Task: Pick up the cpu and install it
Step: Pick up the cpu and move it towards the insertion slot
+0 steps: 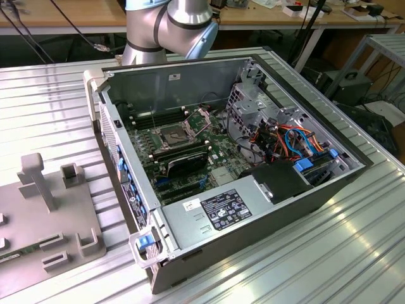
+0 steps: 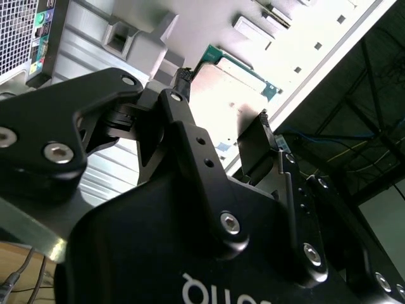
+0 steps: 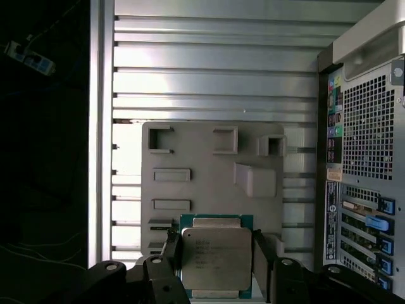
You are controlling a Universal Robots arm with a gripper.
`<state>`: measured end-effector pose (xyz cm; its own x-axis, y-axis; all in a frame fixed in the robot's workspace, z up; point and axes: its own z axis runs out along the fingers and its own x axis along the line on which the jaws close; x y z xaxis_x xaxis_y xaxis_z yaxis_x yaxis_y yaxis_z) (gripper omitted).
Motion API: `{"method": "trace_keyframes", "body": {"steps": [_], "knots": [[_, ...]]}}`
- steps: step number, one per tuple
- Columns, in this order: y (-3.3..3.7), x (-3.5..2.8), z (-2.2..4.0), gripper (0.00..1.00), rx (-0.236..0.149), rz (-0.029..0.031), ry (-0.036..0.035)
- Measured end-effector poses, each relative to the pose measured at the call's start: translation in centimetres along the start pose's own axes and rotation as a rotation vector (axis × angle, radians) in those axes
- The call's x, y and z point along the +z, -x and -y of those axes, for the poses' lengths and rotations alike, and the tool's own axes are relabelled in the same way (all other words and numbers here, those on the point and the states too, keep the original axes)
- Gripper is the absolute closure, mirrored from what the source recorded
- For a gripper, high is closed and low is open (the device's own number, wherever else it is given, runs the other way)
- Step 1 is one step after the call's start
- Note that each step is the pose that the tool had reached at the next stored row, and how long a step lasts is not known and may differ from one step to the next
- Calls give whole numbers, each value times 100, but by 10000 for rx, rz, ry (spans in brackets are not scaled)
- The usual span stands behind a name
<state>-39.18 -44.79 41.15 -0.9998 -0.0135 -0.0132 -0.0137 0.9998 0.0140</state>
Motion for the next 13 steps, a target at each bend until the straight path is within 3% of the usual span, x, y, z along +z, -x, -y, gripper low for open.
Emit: {"method": "trace_keyframes", "body": {"steps": [13], "knots": [[14, 0, 22, 45, 0, 1, 0]]}}
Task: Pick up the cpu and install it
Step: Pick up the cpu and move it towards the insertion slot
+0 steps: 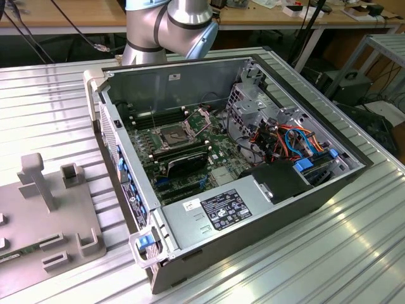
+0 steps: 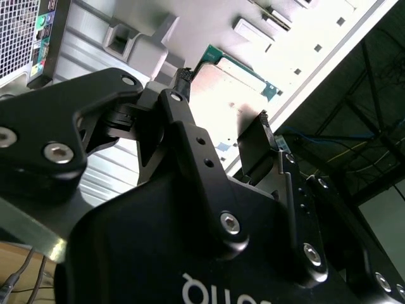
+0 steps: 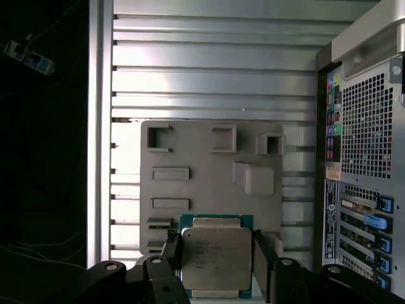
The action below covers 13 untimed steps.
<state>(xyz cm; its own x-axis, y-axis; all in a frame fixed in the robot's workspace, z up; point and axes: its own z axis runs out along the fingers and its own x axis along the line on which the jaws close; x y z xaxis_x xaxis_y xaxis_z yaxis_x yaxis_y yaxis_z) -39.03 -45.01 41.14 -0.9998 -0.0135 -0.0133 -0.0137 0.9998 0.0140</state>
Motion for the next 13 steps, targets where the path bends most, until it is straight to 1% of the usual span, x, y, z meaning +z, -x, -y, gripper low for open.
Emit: {"method": "trace_keyframes", "body": {"steps": [11, 13], "knots": [[7, 0, 4, 45, 0, 0, 0], [19, 0, 5, 45, -1, 0, 0]]}}
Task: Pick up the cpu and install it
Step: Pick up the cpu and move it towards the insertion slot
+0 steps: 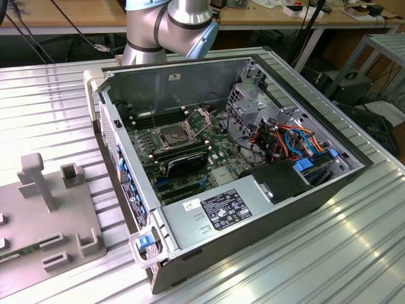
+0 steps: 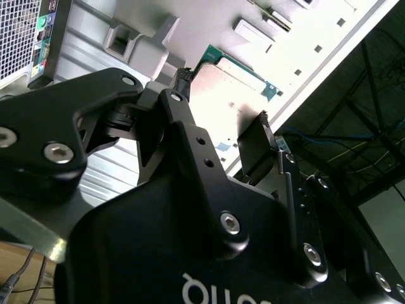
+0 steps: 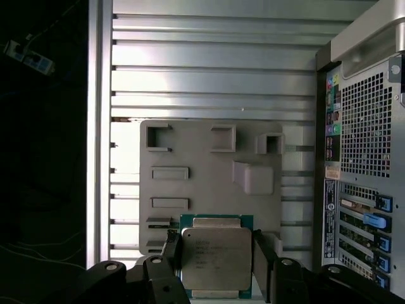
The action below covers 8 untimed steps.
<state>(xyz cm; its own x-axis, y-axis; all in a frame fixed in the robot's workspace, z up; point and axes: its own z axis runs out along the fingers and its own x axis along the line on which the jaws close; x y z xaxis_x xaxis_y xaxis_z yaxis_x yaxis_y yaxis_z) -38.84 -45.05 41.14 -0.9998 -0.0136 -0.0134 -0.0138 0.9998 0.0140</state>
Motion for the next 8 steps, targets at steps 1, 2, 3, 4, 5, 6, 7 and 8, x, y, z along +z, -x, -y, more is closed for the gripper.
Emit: {"method": "trace_keyframes", "body": {"steps": [1, 2, 3, 4, 5, 6, 7, 8], "knots": [[6, 0, 0, 45, 0, -1, 0], [16, 0, 0, 45, 2, 0, -1], [27, 0, 0, 45, 1, 0, -1], [43, 0, 0, 45, 2, -1, -1], [58, 0, 0, 45, 2, -1, -1], [75, 1, 1, 45, 2, 0, 1], [104, 1, 1, 45, 2, -1, 0], [126, 2, 1, 45, 1, 1, 1]]}}
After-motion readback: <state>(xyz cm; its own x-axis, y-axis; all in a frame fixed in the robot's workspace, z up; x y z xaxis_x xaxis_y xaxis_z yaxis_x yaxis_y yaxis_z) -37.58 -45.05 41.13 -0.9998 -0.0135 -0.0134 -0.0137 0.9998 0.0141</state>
